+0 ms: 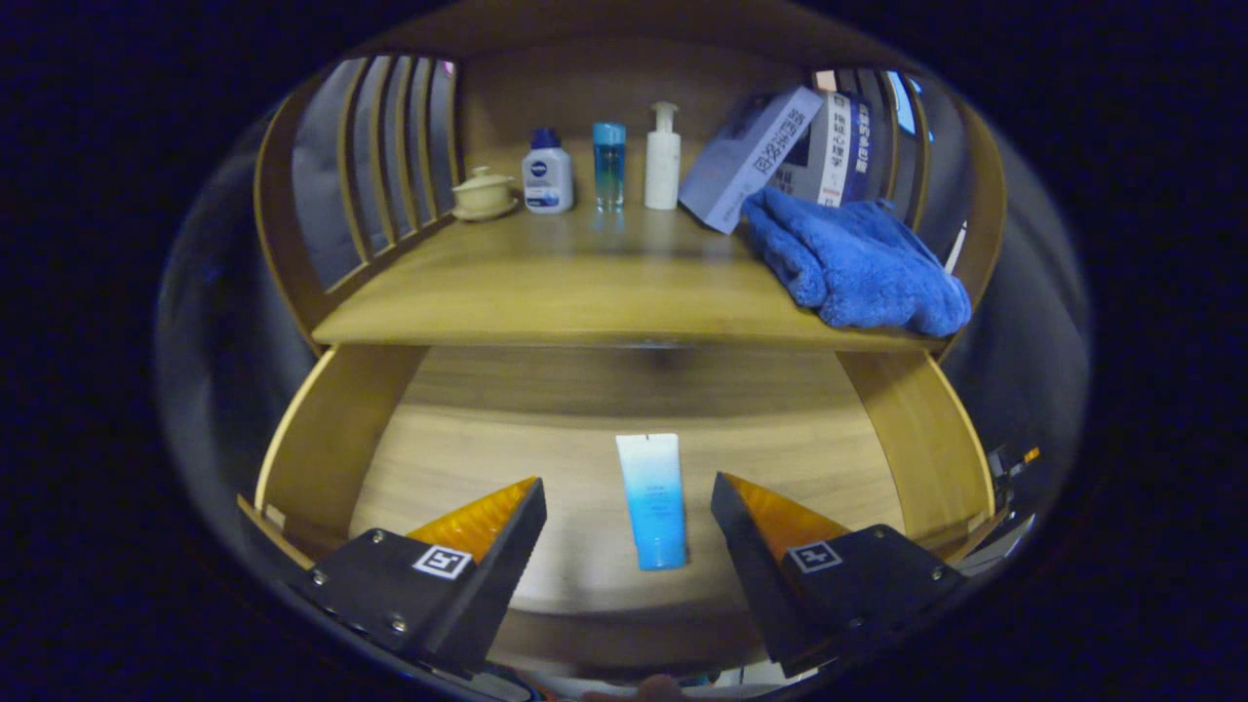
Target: Pull open the drawer, take out the items inside it, and place them on the countertop above the cabinet.
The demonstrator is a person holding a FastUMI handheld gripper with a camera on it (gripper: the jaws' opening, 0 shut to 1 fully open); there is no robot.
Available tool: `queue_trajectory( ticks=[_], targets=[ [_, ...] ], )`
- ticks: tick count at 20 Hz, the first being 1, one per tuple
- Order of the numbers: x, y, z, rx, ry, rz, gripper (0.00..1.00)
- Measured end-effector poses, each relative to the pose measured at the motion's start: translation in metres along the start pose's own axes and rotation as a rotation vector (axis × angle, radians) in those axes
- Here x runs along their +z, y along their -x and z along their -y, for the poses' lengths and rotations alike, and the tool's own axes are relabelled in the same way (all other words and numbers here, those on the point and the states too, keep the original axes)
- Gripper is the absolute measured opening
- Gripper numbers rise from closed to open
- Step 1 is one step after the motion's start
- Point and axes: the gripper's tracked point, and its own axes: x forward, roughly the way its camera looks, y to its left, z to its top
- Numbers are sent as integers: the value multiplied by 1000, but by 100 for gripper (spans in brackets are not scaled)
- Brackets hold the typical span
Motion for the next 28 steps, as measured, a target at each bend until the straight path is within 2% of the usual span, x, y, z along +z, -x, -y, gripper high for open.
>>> queue_trajectory(
  ticks=[4, 7, 9, 12, 14, 15, 18, 21, 23, 28],
  targets=[
    [-13, -22, -1, 1, -44, -103, 98],
    [-22, -32, 7, -43, -56, -171, 84],
    [-35, -37, 4, -28, -69, -262, 73],
    [-56, -41, 6, -42, -90, -407, 71],
    [-51, -41, 9, -50, -47, -378, 71],
    [-44, -48, 16, -40, -46, -325, 63],
    [-41, -43, 9, 10, -151, -302, 39],
    [-20, -39, 7, 56, -124, -199, 39],
    [-9, -30, 7, 56, -98, -131, 38],
    [22, 5, 1, 128, -140, 37, 38]
  ],
)
